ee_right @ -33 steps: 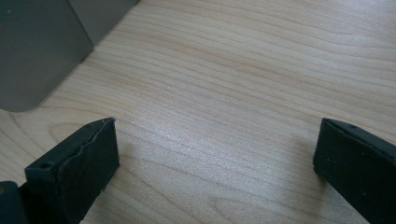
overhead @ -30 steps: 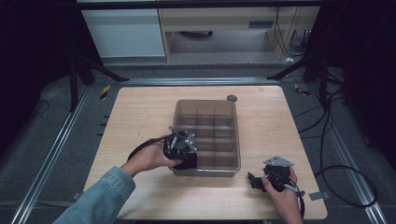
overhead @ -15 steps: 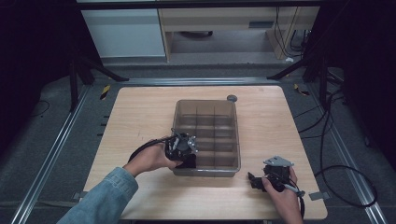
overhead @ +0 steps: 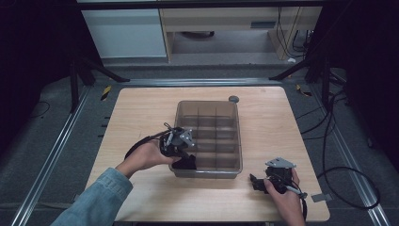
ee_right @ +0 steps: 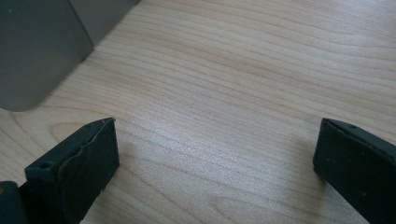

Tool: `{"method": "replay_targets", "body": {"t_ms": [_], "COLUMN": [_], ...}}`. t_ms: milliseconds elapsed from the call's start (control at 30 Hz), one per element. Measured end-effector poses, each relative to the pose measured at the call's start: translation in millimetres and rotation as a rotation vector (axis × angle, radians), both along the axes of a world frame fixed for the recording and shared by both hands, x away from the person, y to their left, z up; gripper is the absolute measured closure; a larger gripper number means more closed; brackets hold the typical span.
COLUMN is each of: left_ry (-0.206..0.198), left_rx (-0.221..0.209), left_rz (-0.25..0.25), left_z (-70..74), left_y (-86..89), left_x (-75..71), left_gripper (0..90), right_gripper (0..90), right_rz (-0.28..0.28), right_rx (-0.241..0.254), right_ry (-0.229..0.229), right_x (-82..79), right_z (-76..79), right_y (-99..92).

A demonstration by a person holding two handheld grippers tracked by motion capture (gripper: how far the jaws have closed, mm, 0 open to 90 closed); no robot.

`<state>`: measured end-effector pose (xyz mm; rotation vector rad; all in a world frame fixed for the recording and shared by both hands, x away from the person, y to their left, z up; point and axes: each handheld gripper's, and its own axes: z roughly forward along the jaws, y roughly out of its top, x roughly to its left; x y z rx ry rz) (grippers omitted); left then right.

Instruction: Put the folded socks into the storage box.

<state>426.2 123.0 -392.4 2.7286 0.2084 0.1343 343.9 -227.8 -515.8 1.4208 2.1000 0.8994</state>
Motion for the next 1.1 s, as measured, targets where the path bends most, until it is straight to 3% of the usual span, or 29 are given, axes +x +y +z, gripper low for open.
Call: {"method": "replay_targets", "body": {"t_ms": [67,267,400,533,900,1100], "left_ry": [0.003,0.008,-0.001,-0.008,0.018,0.015], "left_rx": [-0.031,-0.051,0.01,0.051,0.052,0.048], "left_rz": [-0.01,-0.028,-0.049,-0.037,0.001,0.002], "left_z": [7.6,12.1,-4.0,-16.9,-32.5,-30.1], "left_y": [1.9,0.1,-9.5,-14.7,-14.7,-13.6], "left_x": [-3.4,-12.4,-16.1,-14.5,-6.2,-5.6], "left_gripper": [89.7,88.8,87.9,89.5,89.8,89.7], "right_gripper": [0.5,0.5,0.5,0.5,0.5,0.5], "right_rz": [0.0,0.0,0.0,0.0,0.0,0.0], "right_rx": [0.0,0.0,0.0,0.0,0.0,0.0], "right_ry": [-0.001,0.0,0.0,0.0,0.0,0.0], "right_x": [0.0,0.0,0.0,0.0,0.0,0.0], "right_z": [0.0,0.0,0.0,0.0,0.0,0.0], "right_y": [0.0,0.0,0.0,0.0,0.0,0.0]}}
